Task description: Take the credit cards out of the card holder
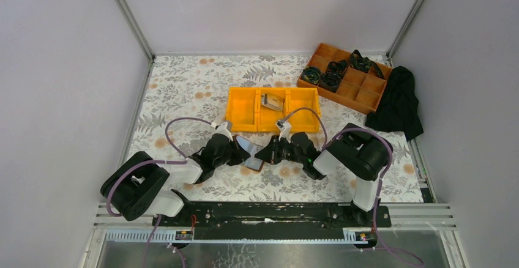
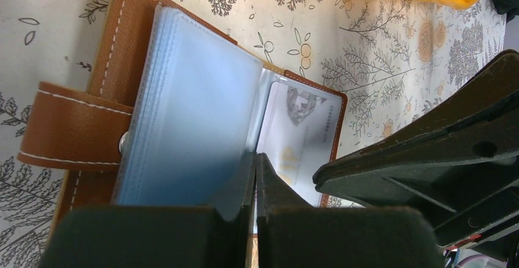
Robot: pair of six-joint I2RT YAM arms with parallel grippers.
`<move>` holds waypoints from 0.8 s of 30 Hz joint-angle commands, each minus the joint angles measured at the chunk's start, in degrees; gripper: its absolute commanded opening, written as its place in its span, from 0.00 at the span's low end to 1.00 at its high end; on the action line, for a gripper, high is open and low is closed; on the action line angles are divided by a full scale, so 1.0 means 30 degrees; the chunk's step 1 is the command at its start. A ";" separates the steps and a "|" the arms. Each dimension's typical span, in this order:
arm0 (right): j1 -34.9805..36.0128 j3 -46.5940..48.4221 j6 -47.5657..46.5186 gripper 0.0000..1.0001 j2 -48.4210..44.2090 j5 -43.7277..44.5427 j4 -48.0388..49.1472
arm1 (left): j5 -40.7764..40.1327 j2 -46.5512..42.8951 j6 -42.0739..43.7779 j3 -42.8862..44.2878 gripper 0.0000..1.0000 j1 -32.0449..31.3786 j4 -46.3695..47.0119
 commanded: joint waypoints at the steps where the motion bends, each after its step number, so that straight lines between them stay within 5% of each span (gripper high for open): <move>1: 0.0063 -0.0641 0.0104 0.06 -0.1204 0.0425 0.1241 | 0.0304 0.0264 0.0161 -0.0222 0.02 -0.0113 -0.0645; 9: 0.0107 -0.2105 -0.0518 0.46 -0.4446 0.2352 -0.1746 | 0.0525 0.0604 -0.0384 -0.0660 0.02 -0.0113 0.0364; 24: 0.0090 -0.3082 -0.0947 0.47 -0.6196 0.3807 -0.4095 | -0.1106 -0.2742 -0.4050 -0.3117 0.00 -0.1902 0.1781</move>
